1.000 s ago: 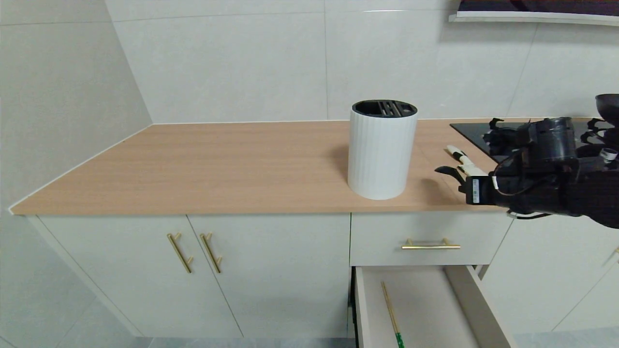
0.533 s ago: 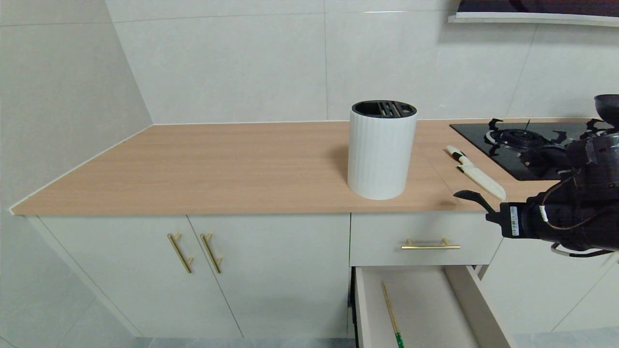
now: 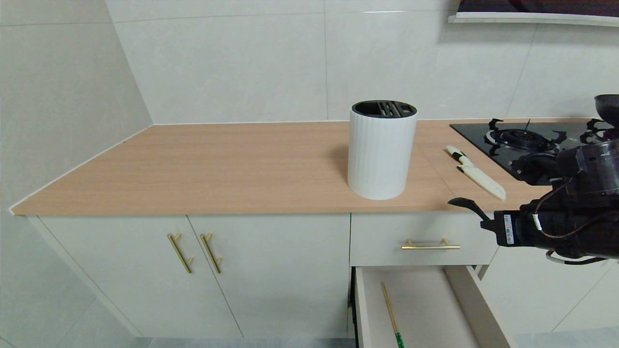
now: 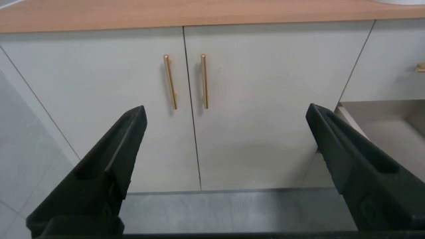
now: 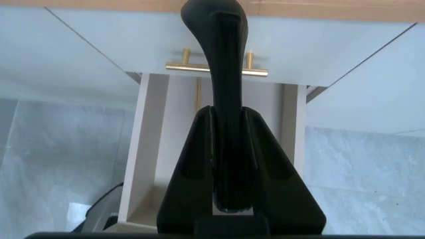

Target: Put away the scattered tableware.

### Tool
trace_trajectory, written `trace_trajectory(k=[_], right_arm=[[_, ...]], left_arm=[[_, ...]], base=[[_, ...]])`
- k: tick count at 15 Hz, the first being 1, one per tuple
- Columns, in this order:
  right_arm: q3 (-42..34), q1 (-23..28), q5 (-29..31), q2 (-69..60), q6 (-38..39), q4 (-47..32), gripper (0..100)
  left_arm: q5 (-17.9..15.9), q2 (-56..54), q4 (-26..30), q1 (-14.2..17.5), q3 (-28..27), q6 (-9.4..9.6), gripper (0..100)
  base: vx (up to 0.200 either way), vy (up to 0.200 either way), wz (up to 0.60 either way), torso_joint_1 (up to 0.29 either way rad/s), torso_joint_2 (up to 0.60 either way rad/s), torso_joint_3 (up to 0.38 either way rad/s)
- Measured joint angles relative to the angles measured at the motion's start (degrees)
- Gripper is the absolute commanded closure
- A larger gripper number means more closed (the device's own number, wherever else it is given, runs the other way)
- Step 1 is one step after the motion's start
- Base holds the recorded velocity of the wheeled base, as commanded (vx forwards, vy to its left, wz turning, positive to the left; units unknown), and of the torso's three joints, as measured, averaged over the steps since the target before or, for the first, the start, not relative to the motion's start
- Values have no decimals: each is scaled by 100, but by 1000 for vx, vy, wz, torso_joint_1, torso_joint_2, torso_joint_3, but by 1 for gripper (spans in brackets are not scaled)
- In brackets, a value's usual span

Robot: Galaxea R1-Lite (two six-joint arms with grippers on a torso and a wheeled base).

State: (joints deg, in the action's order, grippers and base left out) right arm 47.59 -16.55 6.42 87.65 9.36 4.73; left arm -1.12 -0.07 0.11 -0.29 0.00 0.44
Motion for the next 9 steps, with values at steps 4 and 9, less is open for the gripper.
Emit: trace_trajectory(k=[4,9], right_arm=[[0,5,9,79,2,63,100],[-51,0,15,129,-1,126,100]], left_arm=[[-2,0,-4,2,0,0,0],[0,0,-1,2,-2,0,0]], base=[[0,0,0,0,0,0],[0,0,0,0,0,0]])
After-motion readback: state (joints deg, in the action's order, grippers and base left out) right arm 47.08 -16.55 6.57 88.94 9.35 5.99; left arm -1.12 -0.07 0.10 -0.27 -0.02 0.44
